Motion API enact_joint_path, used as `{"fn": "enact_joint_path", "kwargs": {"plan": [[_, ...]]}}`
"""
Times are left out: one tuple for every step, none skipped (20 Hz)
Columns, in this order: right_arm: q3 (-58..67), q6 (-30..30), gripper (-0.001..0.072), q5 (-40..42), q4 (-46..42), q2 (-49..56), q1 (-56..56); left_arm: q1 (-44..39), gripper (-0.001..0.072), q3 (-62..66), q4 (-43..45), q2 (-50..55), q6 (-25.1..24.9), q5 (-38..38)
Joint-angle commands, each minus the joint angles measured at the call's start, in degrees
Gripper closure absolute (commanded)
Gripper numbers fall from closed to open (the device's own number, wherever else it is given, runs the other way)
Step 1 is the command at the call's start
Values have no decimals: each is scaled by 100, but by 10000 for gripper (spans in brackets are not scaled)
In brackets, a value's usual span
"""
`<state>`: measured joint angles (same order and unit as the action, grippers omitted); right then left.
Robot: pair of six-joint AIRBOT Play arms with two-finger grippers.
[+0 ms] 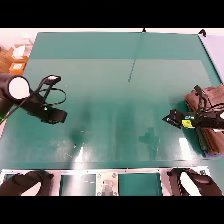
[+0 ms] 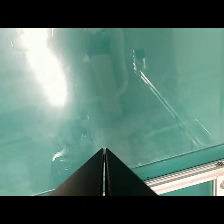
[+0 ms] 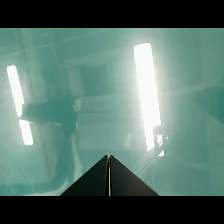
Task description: Fold the shirts.
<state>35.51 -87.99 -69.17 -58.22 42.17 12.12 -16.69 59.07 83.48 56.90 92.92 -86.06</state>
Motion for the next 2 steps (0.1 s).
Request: {"fn": "enact_joint_path", "kwargs": {"plan": [[-42, 0, 684, 15, 22, -39, -17, -4, 685, -44, -7, -28, 7, 11], [-42, 2, 683, 15, 22, -39, -17, -4, 686, -44, -9, -28, 7, 11]]}}
